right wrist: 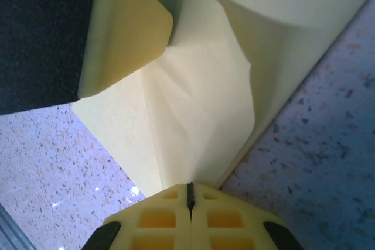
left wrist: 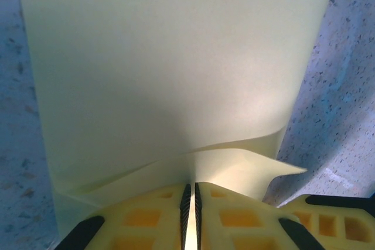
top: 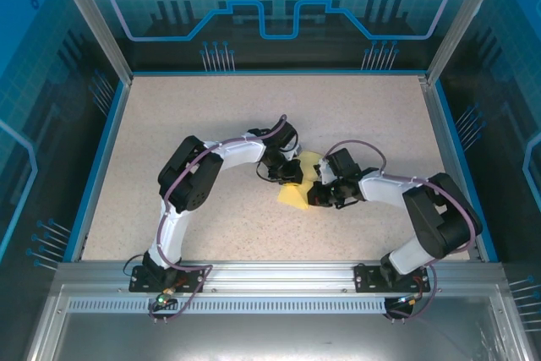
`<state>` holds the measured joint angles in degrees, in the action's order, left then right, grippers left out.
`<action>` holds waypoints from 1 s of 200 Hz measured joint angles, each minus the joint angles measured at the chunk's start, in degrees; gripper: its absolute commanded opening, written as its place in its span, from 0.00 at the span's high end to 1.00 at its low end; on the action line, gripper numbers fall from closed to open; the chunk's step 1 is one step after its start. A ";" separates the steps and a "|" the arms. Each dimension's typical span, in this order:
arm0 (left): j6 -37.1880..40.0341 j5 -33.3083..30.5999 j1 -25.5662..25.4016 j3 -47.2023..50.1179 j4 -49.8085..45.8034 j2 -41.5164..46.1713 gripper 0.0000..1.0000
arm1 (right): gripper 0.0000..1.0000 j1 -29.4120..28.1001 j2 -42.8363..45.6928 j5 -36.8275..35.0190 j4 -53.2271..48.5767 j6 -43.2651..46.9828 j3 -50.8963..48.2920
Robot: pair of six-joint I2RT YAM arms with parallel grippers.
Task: Fold a paper plane with a square sheet of paper (pick it up from the middle)
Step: Fold the triangle a second time at the center of the table.
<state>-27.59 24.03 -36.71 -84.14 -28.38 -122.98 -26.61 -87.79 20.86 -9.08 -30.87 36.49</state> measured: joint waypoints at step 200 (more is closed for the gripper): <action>2.29 1.29 0.44 -1.40 -1.51 -1.16 0.85 | 0.98 -2.97 -2.82 2.27 11.13 -5.49 -2.73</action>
<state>-25.30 25.32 -36.27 -85.54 -29.89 -124.14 -29.58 -90.61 23.14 2.04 -36.36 33.76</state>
